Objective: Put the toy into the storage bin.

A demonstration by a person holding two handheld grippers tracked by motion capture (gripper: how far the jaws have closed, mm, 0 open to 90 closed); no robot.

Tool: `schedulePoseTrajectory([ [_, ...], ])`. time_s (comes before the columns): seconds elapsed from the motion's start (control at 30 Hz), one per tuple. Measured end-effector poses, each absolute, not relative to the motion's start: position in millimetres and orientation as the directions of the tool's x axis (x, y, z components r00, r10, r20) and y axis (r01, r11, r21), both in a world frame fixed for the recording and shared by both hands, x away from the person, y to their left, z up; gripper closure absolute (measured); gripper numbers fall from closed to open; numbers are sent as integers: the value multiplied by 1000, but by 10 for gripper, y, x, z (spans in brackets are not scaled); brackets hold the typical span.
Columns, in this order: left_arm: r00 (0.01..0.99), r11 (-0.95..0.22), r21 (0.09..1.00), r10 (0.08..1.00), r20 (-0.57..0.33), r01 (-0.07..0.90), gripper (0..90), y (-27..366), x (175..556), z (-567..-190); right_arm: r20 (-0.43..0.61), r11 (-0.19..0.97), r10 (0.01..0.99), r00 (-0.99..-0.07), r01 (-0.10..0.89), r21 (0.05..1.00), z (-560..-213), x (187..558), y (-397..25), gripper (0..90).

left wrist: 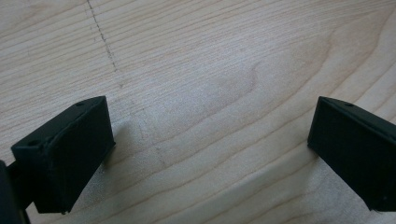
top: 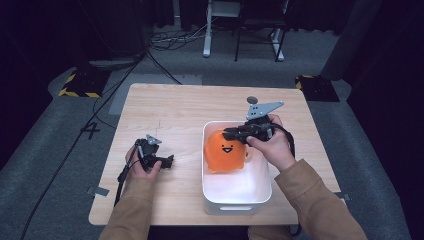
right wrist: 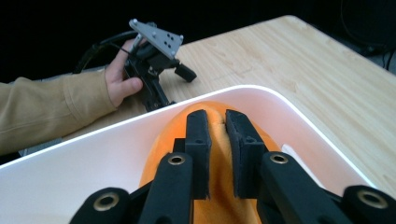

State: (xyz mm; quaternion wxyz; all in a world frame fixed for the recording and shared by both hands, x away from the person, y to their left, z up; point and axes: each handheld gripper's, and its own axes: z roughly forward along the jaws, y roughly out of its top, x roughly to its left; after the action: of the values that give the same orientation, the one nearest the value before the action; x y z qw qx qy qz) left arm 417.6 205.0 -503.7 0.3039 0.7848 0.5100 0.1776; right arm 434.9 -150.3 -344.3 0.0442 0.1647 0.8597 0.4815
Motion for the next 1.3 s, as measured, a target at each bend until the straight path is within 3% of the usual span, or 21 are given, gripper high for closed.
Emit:
schedulePoseTrajectory([
  [0.97,416,-295,658,909,-31,693,5,2050,4176,-5037,54,637,349,-936,279,719,-3611,4413,-1346,794],
  [1.3,417,-295,658,909,-31,693,5,2050,4176,-5037,94,623,352,-931,308,719,-3644,4419,-1398,732],
])
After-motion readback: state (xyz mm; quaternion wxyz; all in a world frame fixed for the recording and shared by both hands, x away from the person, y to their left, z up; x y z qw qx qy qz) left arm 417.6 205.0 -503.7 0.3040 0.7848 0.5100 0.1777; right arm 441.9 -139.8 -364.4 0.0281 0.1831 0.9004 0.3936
